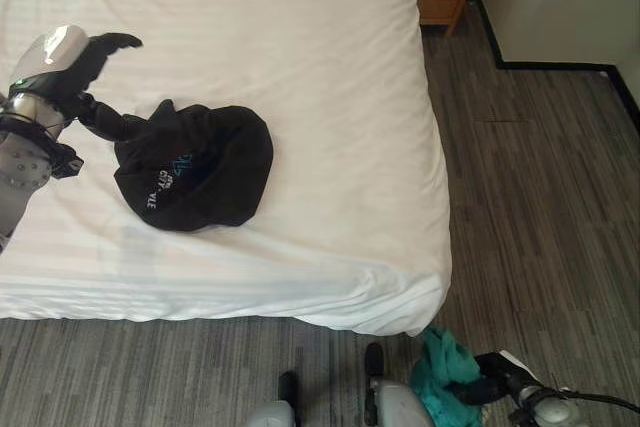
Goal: Pick up bed clothes into laundry basket.
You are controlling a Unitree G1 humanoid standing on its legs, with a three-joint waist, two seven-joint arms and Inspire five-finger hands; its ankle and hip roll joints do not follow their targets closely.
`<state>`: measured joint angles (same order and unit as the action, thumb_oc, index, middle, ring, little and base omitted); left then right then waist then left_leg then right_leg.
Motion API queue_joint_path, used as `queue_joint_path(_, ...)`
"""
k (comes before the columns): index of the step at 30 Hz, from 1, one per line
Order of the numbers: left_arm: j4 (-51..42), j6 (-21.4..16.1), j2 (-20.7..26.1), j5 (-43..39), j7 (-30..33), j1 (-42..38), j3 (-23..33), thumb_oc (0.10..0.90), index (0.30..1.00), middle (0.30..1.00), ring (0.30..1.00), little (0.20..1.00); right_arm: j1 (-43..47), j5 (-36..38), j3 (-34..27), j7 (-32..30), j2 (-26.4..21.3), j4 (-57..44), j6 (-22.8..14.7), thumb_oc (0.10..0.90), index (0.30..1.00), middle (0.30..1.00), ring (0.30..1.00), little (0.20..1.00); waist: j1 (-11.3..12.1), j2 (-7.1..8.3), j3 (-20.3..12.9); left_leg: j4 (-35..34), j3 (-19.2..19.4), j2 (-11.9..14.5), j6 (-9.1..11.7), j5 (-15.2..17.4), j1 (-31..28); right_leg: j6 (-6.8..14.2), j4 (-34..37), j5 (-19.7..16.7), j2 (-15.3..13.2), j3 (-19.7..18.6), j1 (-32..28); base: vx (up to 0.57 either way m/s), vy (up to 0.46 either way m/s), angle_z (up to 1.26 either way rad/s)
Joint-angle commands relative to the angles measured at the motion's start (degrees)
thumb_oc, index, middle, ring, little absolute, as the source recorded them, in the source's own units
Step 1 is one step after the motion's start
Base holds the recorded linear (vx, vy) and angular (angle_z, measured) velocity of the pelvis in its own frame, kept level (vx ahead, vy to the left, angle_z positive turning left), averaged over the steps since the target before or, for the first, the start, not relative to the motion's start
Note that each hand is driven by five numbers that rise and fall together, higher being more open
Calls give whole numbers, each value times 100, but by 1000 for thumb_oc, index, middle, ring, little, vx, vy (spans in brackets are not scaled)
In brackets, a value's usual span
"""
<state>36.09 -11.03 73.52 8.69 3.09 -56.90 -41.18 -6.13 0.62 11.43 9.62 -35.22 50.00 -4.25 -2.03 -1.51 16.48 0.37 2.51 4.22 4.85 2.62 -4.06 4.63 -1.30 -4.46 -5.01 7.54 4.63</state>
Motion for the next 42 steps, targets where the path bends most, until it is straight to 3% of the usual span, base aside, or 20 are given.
queue_joint_path(1,199,13,337,871,287,-967,-92,800,900,900,900,900,-307,84,66,167,-236,61,-103,400,300,300,300,300,-16,136,-563,-371,-344,-278,-131,-385,265,396,-45,643,-155,11,-615,21,-13,4)
queue_joint_path(6,801,3,-56,1082,124,-1118,-544,800,900,900,900,900,-374,135,185,265,8,287,-64,400,300,300,300,300,-86,216,-605,-454,-324,-274,-175,-337,244,451,-36,594,-177,-62,-586,11,8,0)
queue_joint_path(13,1383,118,-666,1277,-13,-389,-112,800,900,900,900,900,-444,83,440,327,66,-520,-147,400,300,300,300,300,-220,409,-485,-495,-229,-240,-195,-332,324,476,-63,503,-173,-284,-370,-28,17,-11)
queue_joint_path(15,1682,202,-918,1336,110,-136,130,800,900,900,900,900,-311,6,600,284,-16,-900,-205,400,300,300,300,300,-233,546,-323,-518,-222,-210,-176,-416,523,480,-21,395,-140,-330,-189,-131,-30,-3)
queue_joint_path(18,1845,295,-1027,1662,134,-83,50,800,900,900,900,900,-224,-1,649,227,-87,-1092,-244,400,300,300,300,300,-262,636,-254,-537,-211,-176,-155,-486,712,489,34,305,-102,-385,-25,-141,-28,-7)
queue_joint_path(19,2095,385,-1157,1806,213,107,199,800,900,900,900,900,-168,29,635,162,-92,-1238,-290,400,300,300,300,300,-267,745,-147,-534,-198,-138,-133,-542,844,484,88,230,-60,-428,78,-157,-42,-16)
queue_joint_path(22,2402,449,-1261,1783,200,339,440,800,900,900,900,900,-80,45,703,113,-94,-1286,-297,400,300,300,300,300,-266,835,-84,-519,-203,-101,-119,-579,934,477,137,158,-22,-470,160,-61,-26,-10)
queue_joint_path(23,2632,493,-1353,1774,100,580,631,800,900,900,900,900,-49,-61,839,121,-36,-1211,-287,400,300,300,300,300,-213,931,-58,-504,-186,-76,-119,-566,914,488,180,140,2,-483,132,0,0,0)
queue_joint_path(29,3134,509,-1530,1866,-118,1115,988,800,900,900,900,900,-92,-120,919,187,-163,-1249,-257,400,300,300,300,300,-223,1065,-98,-483,-127,-32,-121,-461,723,478,160,217,43,-589,21,9,12,-9)
queue_joint_path(33,3063,489,-1473,1611,-165,1267,1242,800,900,900,900,900,-129,-205,967,249,-309,-1301,-247,400,300,300,300,300,-199,1027,-134,-486,-122,-36,-119,-413,616,462,157,274,34,-548,-69,13,21,-11)
queue_joint_path(34,3057,490,-1471,1610,-166,1279,1252,632,648,648,648,648,-129,-205,970,249,-314,-1304,-246,400,300,300,300,300,-205,1025,-132,-486,-124,-36,-119,-412,614,462,157,274,34,-546,-72,0,0,0)
queue_joint_path(35,2828,443,-1405,1017,-116,1411,1618,400,300,300,300,300,-125,-225,926,250,-326,-1331,-234,400,300,300,300,300,-148,964,-124,-487,-149,-54,-122,-411,594,459,150,290,17,-507,-91,0,0,0)
queue_joint_path(37,2631,419,-1335,699,-134,1593,1878,400,300,300,300,300,-152,-218,862,235,-361,-1379,-221,400,300,300,300,300,-136,924,-120,-487,-167,-64,-123,-411,583,459,149,301,8,-488,-116,0,0,0)
queue_joint_path(38,2246,342,-1253,-145,101,1871,2544,400,300,300,300,300,-225,-153,593,171,-359,-1472,-204,400,300,300,300,300,-65,866,-135,-490,-210,-88,-124,-407,558,452,155,312,-12,-445,-154,0,0,0)
queue_joint_path(39,2213,351,-1254,-149,101,1936,2600,400,300,300,300,300,-226,-153,602,174,-382,-1482,-199,400,300,300,300,300,-85,852,-133,-489,-212,-87,-124,-401,549,452,154,316,-11,-442,-165,32,33,4)
queue_joint_path(40,1932,211,-1328,-1088,287,2423,3395,400,300,300,300,300,-276,37,311,124,-371,-1512,-212,400,300,300,300,300,-28,797,-153,-486,-231,-112,-120,-395,519,444,162,331,-29,-418,-208,24,22,6)
queue_joint_path(41,1895,218,-1334,-1088,286,2504,3465,400,300,300,300,300,-272,39,330,126,-397,-1517,-210,400,300,300,300,300,-54,782,-157,-486,-232,-111,-120,-392,511,444,162,332,-28,-417,-216,58,37,9)
queue_joint_path(42,1622,83,-1444,-2024,464,2918,4209,400,300,300,300,300,-313,250,68,46,-435,-1421,-233,400,300,300,300,300,-16,727,-213,-484,-256,-127,-122,-367,459,429,182,354,-38,-400,-287,36,15,7)
